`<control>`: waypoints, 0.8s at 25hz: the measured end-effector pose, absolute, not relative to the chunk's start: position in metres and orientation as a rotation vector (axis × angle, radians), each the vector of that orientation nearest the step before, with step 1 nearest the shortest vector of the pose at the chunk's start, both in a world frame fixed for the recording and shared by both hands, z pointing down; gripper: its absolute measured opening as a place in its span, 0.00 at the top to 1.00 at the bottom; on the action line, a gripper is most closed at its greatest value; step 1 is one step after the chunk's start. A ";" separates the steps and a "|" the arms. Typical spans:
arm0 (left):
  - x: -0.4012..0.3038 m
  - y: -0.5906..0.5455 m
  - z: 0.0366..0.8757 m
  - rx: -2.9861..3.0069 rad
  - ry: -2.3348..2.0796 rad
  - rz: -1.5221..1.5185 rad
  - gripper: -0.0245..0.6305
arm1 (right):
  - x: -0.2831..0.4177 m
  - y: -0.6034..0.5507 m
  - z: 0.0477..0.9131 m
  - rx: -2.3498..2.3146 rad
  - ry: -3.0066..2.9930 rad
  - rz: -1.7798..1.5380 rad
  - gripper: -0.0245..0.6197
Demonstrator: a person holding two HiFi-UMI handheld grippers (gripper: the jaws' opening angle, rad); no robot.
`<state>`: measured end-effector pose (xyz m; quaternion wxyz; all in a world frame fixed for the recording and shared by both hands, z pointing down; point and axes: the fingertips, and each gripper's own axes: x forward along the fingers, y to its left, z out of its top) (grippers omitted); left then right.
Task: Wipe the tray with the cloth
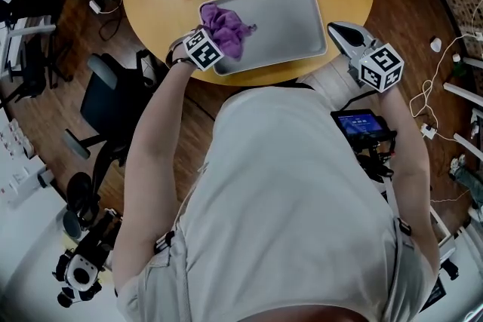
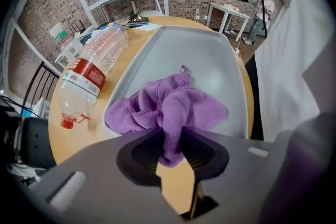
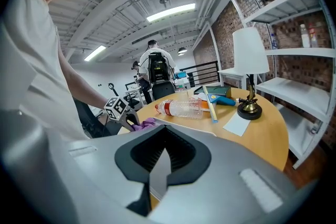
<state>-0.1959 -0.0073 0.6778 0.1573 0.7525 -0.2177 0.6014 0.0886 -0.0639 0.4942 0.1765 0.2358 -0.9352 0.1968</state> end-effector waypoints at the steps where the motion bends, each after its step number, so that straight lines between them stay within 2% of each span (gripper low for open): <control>1: -0.193 0.001 0.677 2.151 -0.628 1.707 0.81 | 0.087 -0.064 0.494 0.663 -2.648 0.556 0.96; 12: -0.170 0.085 0.673 2.112 -0.616 1.632 0.81 | 0.077 -0.065 0.490 0.634 -2.663 0.547 0.96; 20: -0.158 0.091 0.670 2.108 -0.639 1.616 0.81 | 0.075 -0.065 0.490 0.629 -2.658 0.540 0.96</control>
